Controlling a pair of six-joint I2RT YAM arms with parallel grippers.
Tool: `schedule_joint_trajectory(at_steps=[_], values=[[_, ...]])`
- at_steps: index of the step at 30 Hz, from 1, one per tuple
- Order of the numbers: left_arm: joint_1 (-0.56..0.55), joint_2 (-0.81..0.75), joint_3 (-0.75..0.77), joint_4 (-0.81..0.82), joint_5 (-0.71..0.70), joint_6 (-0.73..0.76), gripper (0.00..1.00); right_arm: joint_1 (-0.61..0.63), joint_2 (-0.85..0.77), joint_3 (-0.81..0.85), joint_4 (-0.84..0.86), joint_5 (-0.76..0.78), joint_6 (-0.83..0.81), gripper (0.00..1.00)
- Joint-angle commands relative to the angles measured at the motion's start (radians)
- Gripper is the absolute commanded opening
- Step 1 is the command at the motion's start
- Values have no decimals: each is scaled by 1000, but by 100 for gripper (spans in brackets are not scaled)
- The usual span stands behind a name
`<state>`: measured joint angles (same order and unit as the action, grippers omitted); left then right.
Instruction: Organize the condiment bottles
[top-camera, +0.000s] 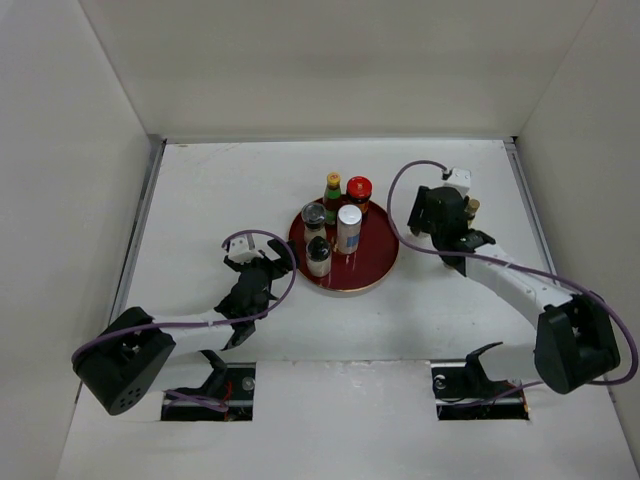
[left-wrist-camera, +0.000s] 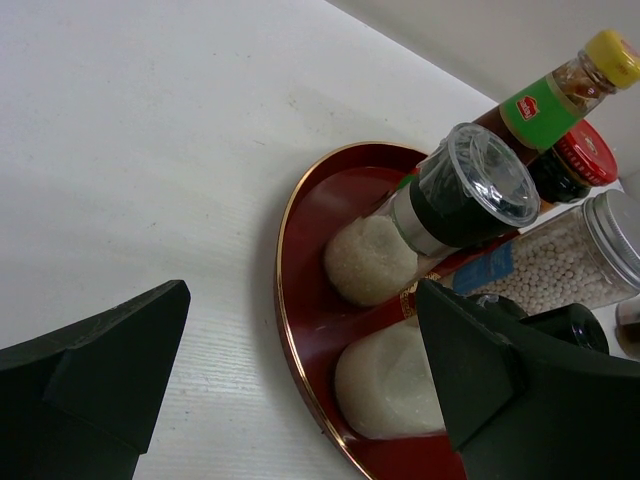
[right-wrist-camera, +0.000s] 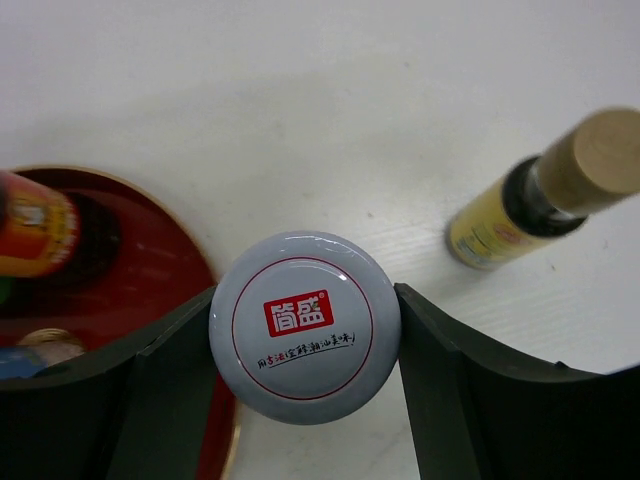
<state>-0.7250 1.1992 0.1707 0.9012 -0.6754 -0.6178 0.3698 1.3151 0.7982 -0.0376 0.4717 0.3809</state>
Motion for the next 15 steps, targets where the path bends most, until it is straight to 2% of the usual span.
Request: schedule_joint_trajectory(at_steps=[1, 7, 15], values=[[6, -16, 32, 42, 4, -11, 100, 62, -34, 111, 153, -8, -22, 60], [5, -16, 32, 42, 10, -11, 100, 125, 96, 163, 220, -97, 24, 61], [8, -21, 27, 42, 2, -11, 100, 154, 265, 234, 237, -122, 41, 61]])
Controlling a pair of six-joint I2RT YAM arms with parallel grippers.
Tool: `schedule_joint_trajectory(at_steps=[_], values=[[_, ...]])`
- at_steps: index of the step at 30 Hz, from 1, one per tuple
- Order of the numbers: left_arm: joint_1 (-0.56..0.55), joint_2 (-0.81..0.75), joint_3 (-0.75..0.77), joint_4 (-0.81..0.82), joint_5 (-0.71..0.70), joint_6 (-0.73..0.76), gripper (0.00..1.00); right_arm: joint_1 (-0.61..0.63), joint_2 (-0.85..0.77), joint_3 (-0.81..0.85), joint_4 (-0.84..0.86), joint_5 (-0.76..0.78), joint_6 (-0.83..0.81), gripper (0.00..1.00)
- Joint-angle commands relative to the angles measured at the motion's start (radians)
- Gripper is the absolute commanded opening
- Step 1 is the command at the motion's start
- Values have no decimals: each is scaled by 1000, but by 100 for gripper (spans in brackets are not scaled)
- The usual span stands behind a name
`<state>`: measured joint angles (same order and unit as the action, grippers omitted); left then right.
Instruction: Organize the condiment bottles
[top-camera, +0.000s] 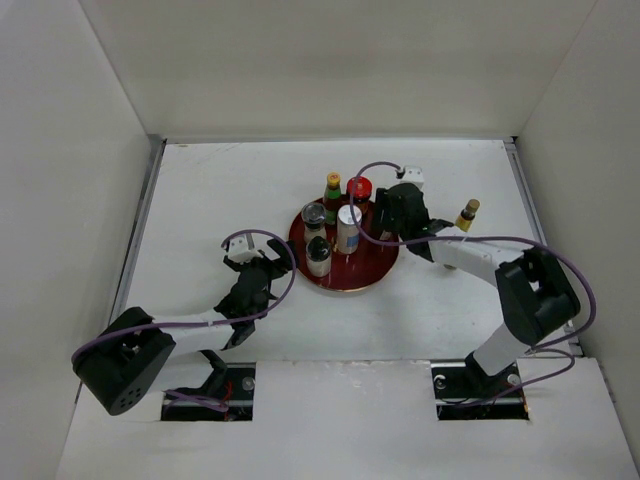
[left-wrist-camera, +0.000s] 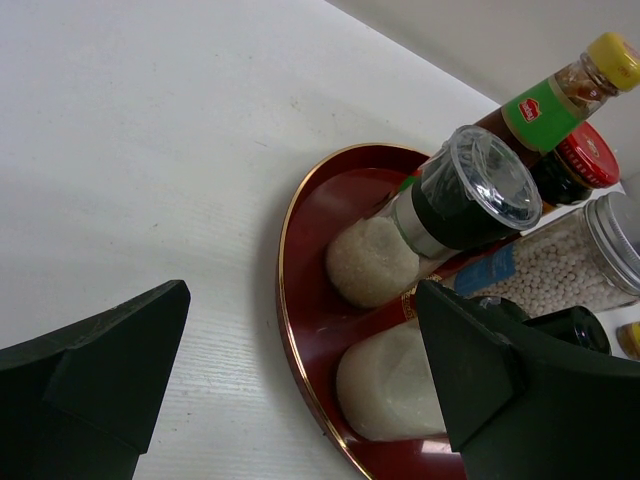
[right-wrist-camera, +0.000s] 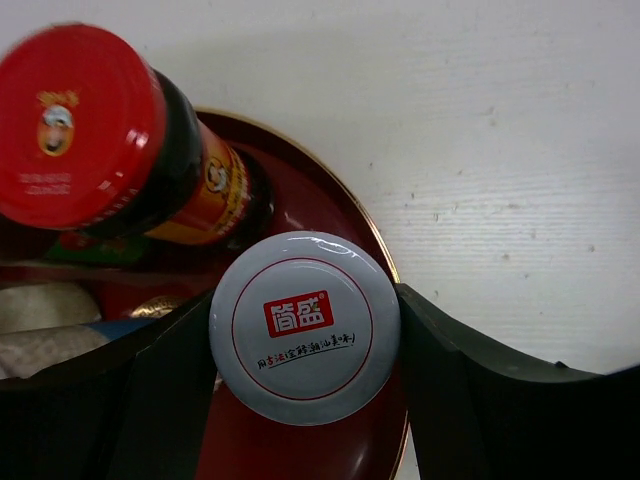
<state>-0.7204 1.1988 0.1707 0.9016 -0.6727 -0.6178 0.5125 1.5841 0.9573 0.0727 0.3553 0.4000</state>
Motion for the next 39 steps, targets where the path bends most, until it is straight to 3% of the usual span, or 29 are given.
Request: schedule_joint_trajectory(at_steps=[1, 4, 7, 9, 15, 21, 26, 32, 39], values=[[6, -13, 29, 42, -1, -11, 100, 11, 8, 77, 127, -4, 23, 61], [2, -10, 32, 42, 7, -11, 100, 11, 34, 83, 127, 4, 23, 66], [3, -12, 32, 42, 4, -11, 100, 19, 13, 72, 119, 16, 28, 85], [5, -2, 33, 42, 7, -11, 100, 19, -21, 66, 105, 31, 28, 90], [2, -5, 32, 42, 7, -13, 100, -24, -246, -20, -10, 132, 46, 94], [-7, -2, 33, 43, 10, -20, 100, -122, -554, -284, -77, 373, 114, 99], [-15, -2, 35, 42, 22, -28, 100, -206, -648, -390, -186, 403, 192, 100], [-17, -8, 33, 42, 24, -30, 100, -254, -564, -391, -156, 284, 194, 100], [-17, -1, 36, 42, 25, -30, 100, -297, -466, -397, -60, 191, 191, 84]])
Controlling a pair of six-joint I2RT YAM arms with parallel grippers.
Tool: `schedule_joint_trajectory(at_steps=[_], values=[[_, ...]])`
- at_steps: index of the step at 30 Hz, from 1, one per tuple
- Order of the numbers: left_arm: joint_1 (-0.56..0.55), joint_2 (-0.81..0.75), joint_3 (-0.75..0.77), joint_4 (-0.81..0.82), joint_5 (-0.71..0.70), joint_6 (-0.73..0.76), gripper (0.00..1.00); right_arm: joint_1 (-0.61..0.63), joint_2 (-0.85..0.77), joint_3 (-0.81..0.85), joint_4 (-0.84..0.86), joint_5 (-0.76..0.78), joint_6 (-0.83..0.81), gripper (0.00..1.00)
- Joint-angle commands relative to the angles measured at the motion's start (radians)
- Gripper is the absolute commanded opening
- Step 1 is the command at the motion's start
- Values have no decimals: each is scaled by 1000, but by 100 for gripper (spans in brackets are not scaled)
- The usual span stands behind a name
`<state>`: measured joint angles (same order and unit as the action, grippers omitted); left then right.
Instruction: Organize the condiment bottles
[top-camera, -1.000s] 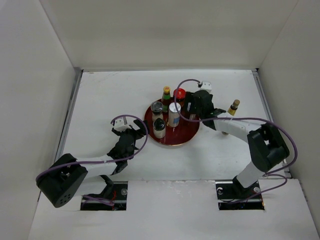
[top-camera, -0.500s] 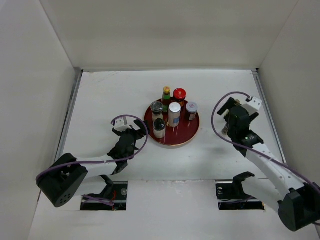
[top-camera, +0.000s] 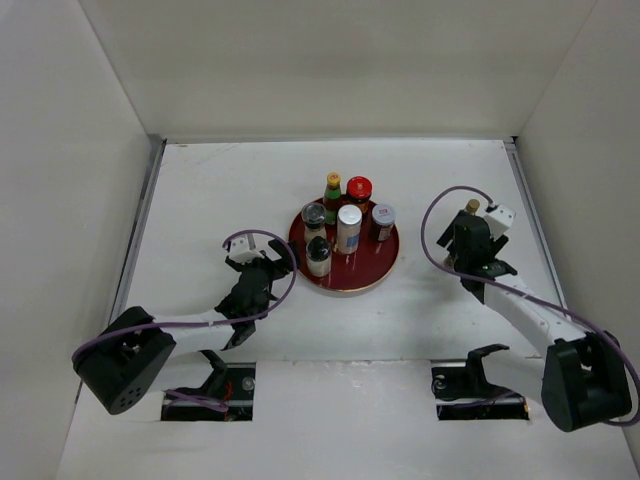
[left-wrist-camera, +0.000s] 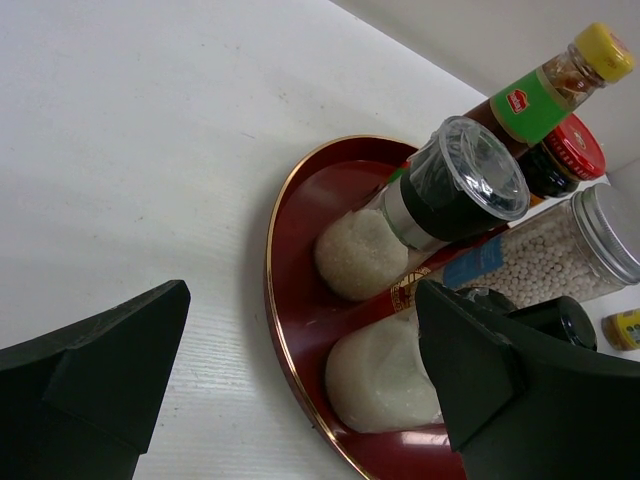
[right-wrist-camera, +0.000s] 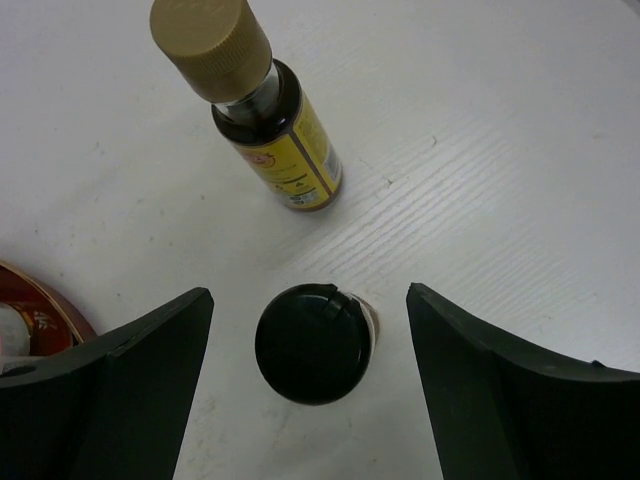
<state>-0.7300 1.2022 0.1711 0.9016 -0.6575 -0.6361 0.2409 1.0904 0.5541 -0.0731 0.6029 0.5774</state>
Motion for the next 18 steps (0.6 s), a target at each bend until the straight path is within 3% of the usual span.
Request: schedule_joint_trajectory(at_steps=[1, 6, 10, 18], values=[[-7, -7, 34, 42, 9, -11, 100, -28, 43, 12, 94, -70, 16, 81], [1, -9, 33, 42, 9, -11, 100, -38, 106, 44, 107, -81, 9, 58], [4, -4, 33, 42, 6, -11, 100, -10, 51, 55, 76, -58, -16, 42], [8, -3, 34, 42, 7, -11, 100, 215, -21, 144, 1, -14, -48, 42]])
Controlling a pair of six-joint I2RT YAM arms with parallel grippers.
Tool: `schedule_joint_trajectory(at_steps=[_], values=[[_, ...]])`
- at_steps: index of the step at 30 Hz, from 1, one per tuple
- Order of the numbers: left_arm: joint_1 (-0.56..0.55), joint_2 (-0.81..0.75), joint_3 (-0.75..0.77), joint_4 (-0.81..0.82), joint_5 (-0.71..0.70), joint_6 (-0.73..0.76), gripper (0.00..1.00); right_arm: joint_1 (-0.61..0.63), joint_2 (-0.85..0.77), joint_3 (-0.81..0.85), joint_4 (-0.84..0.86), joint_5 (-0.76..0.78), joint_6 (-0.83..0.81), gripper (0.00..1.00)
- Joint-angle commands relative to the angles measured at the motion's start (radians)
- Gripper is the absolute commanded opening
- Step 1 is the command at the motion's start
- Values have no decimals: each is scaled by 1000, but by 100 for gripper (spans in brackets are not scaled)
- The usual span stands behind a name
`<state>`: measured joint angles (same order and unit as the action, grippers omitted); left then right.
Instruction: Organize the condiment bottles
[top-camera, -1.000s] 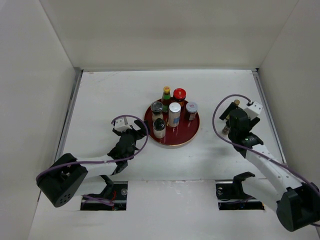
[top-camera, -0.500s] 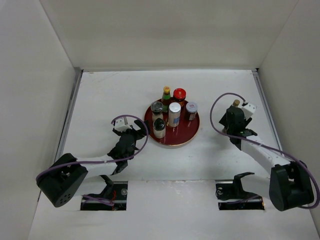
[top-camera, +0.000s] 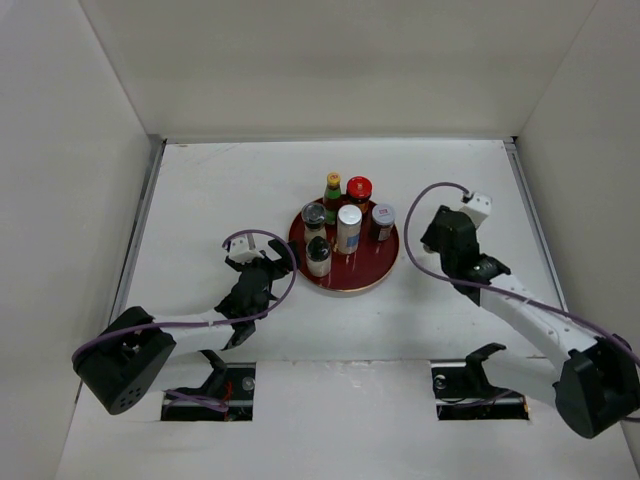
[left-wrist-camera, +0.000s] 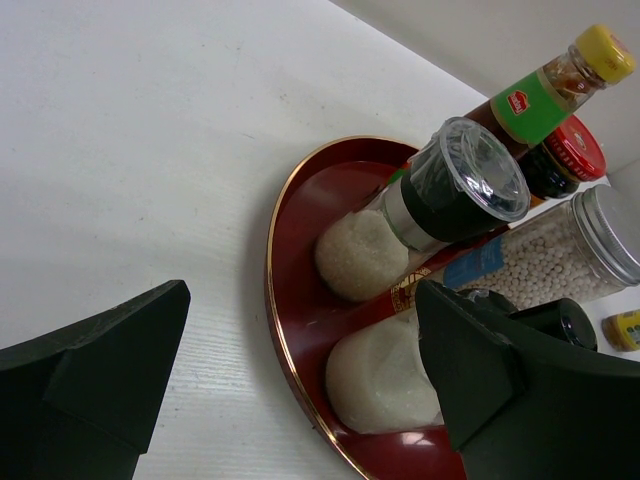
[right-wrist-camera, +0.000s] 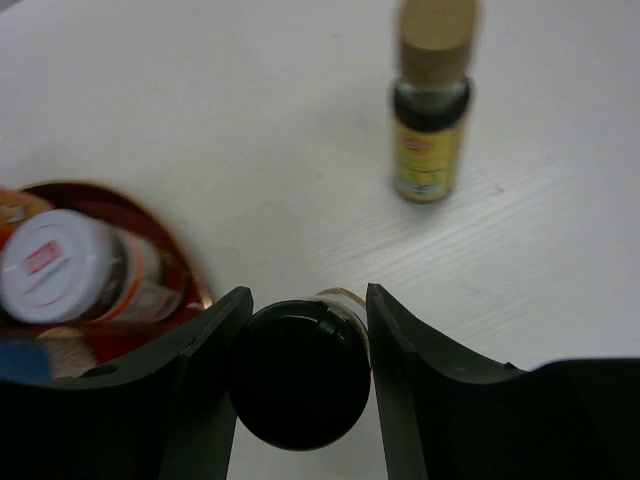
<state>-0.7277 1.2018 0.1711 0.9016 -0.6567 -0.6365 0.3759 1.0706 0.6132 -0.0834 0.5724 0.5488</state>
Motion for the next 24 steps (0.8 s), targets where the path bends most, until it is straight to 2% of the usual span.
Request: schedule_joint_trajectory(at_steps=[1, 6, 10, 18, 24], values=[[7, -2, 34, 42, 9, -11, 100, 121, 26, 104, 17, 3, -16, 42], [11, -15, 30, 40, -1, -9, 100, 339, 210, 213, 82, -32, 7, 42], [11, -27, 24, 40, 2, -9, 100, 453, 340, 287, 122, -43, 3, 42], [9, -31, 22, 39, -1, -9, 100, 542, 515, 358, 135, -34, 0, 43], [12, -28, 24, 39, 5, -9, 100, 547, 539, 335, 146, -32, 16, 53]])
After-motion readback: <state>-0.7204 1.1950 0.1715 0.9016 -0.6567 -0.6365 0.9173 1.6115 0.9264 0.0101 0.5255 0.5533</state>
